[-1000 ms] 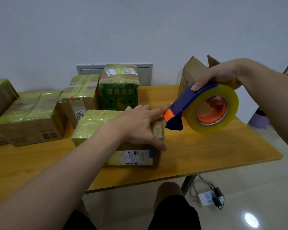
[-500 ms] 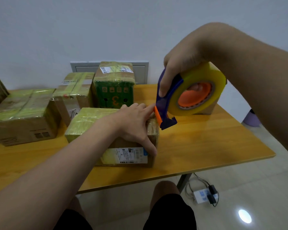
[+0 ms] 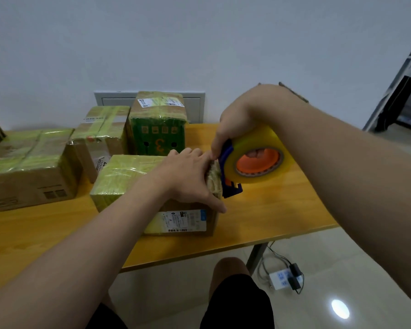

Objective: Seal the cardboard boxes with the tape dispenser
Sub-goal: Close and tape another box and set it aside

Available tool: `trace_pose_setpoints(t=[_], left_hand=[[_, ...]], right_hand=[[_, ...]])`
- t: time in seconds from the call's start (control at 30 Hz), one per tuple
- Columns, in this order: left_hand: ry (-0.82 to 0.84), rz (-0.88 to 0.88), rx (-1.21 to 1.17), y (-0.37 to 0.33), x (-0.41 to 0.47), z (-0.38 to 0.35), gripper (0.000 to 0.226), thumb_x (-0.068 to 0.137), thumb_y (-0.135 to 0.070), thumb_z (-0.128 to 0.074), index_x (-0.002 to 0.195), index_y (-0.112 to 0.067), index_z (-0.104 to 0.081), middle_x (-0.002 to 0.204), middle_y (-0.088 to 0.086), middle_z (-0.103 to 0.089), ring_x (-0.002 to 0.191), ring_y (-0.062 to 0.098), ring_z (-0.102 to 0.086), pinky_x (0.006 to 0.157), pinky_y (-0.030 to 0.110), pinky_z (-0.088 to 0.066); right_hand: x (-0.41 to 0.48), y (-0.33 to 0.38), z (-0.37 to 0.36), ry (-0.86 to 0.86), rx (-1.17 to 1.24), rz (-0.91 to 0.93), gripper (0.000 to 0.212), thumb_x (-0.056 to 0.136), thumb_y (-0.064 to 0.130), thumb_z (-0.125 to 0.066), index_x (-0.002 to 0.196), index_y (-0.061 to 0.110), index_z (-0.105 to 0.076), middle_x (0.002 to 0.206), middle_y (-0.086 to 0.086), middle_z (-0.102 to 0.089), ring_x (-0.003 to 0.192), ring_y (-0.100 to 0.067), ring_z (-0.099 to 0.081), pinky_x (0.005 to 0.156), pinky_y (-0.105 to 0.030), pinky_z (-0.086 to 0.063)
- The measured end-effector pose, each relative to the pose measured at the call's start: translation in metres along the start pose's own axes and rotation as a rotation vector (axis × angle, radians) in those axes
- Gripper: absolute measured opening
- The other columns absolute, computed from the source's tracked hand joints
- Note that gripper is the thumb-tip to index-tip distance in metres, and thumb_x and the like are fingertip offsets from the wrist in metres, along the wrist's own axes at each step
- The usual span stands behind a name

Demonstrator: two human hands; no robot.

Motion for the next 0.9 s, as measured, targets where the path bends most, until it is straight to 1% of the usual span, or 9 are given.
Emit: trace_pose_setpoints(t=[0.07, 0.17, 0.3, 0.4, 0.5, 0.63, 0.7, 0.8, 0.9], left_hand=[[0.015, 0.001, -0.002, -0.001, 0.002, -0.001, 0.140, 0.037, -0.110, -0.035, 0.154, -0.033, -0.027, 0.136, -0.002, -0.049, 0.122, 0.022, -0.045, 0.107, 0.045, -0.037], [0.030, 0.004, 0.040, -0.004, -0.002, -0.001, 0.146, 0.043, -0.113, -0.026, 0.163, -0.030, -0.009, 0.148, 0.004, -0.044, 0.131, 0.027, -0.043, 0.111, 0.050, -0.036], [0.020, 0.068, 0.162, -0.012, -0.009, 0.003, 0.127, 0.067, -0.104, -0.033, 0.165, -0.032, 0.005, 0.158, 0.012, -0.034, 0.145, 0.037, -0.030, 0.119, 0.062, -0.023], [-0.001, 0.184, 0.159, -0.034, -0.015, 0.000, 0.112, 0.081, -0.088, -0.038, 0.165, -0.028, 0.007, 0.161, 0.017, -0.030, 0.149, 0.042, -0.025, 0.119, 0.070, -0.016], [-0.060, 0.060, 0.046, -0.052, -0.021, -0.002, 0.097, 0.088, -0.073, -0.043, 0.165, -0.028, -0.005, 0.164, 0.014, -0.028, 0.153, 0.038, -0.019, 0.123, 0.068, -0.006], [-0.077, -0.321, -0.170, -0.048, -0.028, 0.007, 0.067, 0.093, -0.060, -0.053, 0.154, -0.042, -0.035, 0.162, -0.007, -0.036, 0.156, 0.015, -0.015, 0.129, 0.047, -0.003], [-0.026, -0.407, -0.313, -0.040, -0.033, 0.012, 0.049, 0.099, -0.057, -0.050, 0.146, -0.044, -0.046, 0.160, -0.013, -0.041, 0.156, 0.005, -0.012, 0.129, 0.043, -0.001], [-0.024, -0.440, -0.371, -0.032, -0.040, 0.017, 0.035, 0.109, -0.044, -0.046, 0.142, -0.039, -0.055, 0.160, -0.018, -0.043, 0.157, 0.003, -0.011, 0.129, 0.044, -0.006], [-0.141, -0.455, -0.293, -0.031, -0.047, 0.014, 0.037, 0.108, -0.036, -0.050, 0.145, -0.040, -0.056, 0.160, -0.019, -0.043, 0.155, 0.002, -0.021, 0.127, 0.041, -0.022]], right_hand=[[-0.009, -0.004, 0.000, -0.080, -0.083, 0.051, 0.043, 0.080, 0.057, -0.076, 0.086, 0.014, -0.073, 0.078, -0.009, -0.076, 0.066, -0.024, -0.072, 0.059, -0.029, -0.051], [-0.026, -0.024, 0.007, -0.252, -0.116, 0.085, 0.043, 0.076, 0.067, -0.075, 0.080, 0.024, -0.071, 0.084, -0.002, -0.070, 0.077, -0.020, -0.066, 0.061, -0.032, -0.044], [-0.048, -0.057, 0.028, -0.433, 0.052, 0.134, 0.061, 0.066, 0.079, -0.074, 0.091, 0.023, -0.076, 0.089, -0.002, -0.075, 0.083, -0.025, -0.071, 0.076, -0.042, -0.058], [-0.055, -0.078, 0.034, -0.625, 0.252, 0.187, 0.062, 0.067, 0.079, -0.073, 0.088, 0.020, -0.071, 0.084, -0.005, -0.072, 0.079, -0.026, -0.068, 0.064, -0.037, -0.051], [-0.049, -0.087, 0.026, -0.675, 0.570, 0.288, 0.058, 0.069, 0.070, -0.078, 0.085, 0.014, -0.073, 0.080, -0.004, -0.075, 0.074, -0.027, -0.068, 0.065, -0.036, -0.048], [-0.033, -0.076, 0.008, -0.598, 0.914, 0.490, 0.058, 0.074, 0.060, -0.081, 0.102, 0.009, -0.078, 0.096, -0.010, -0.079, 0.088, -0.031, -0.075, 0.083, -0.042, -0.058], [-0.025, -0.065, 0.003, -0.583, 1.047, 0.577, 0.048, 0.078, 0.056, -0.080, 0.098, 0.012, -0.079, 0.092, -0.010, -0.079, 0.078, -0.024, -0.075, 0.072, -0.035, -0.060], [-0.013, -0.050, -0.003, -0.591, 1.223, 0.651, 0.045, 0.084, 0.052, -0.076, 0.099, 0.009, -0.080, 0.091, -0.013, -0.078, 0.073, -0.021, -0.073, 0.067, -0.032, -0.057], [-0.001, -0.033, -0.013, -0.577, 1.377, 0.722, 0.045, 0.085, 0.052, -0.074, 0.103, 0.011, -0.079, 0.092, -0.012, -0.078, 0.074, -0.021, -0.074, 0.066, -0.033, -0.058]])
Point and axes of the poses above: each hand's wrist, its own x-axis towards the middle knuckle, its own z-axis out of the back of the hand, y = z × x, the point moved 3 cm from there along x, towards the middle knuckle
